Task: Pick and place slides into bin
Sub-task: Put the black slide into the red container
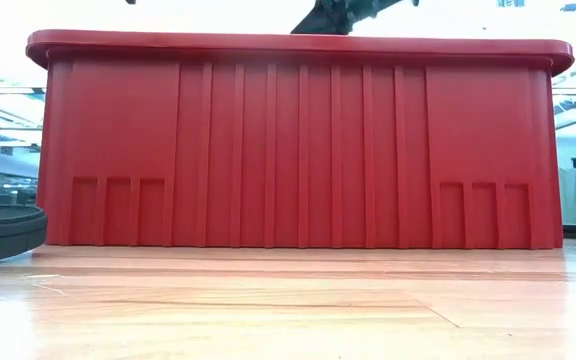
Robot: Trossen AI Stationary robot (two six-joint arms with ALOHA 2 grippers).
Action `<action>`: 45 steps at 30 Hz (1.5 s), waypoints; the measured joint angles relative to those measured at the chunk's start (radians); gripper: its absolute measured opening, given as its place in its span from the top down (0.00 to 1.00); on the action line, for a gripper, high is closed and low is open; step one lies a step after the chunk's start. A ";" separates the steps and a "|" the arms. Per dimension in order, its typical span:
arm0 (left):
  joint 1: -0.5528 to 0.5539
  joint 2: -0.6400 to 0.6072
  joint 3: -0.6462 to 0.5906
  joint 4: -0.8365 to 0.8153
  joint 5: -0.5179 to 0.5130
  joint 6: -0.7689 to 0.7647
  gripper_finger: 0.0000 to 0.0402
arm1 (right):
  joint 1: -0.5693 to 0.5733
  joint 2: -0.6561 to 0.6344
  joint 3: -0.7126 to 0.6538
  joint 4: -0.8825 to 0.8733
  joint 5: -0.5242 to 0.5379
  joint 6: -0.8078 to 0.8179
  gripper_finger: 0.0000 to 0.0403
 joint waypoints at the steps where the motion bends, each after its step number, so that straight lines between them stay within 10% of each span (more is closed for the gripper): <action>1: -0.028 -0.013 0.000 -0.025 -0.028 0.012 0.37 | 0.020 0.000 0.000 0.000 -0.001 0.009 0.48; 21: -0.789 0.118 0.000 -0.099 -0.681 0.101 0.37 | 0.459 0.000 -0.016 0.059 -0.002 0.006 0.48; 36: -1.409 0.370 0.000 0.084 -1.431 0.140 0.37 | 0.654 0.000 -0.290 0.418 0.008 -0.004 0.48; 45: -1.548 0.498 0.001 0.277 -1.503 0.234 0.37 | 0.682 0.000 -0.425 0.768 0.004 0.017 0.49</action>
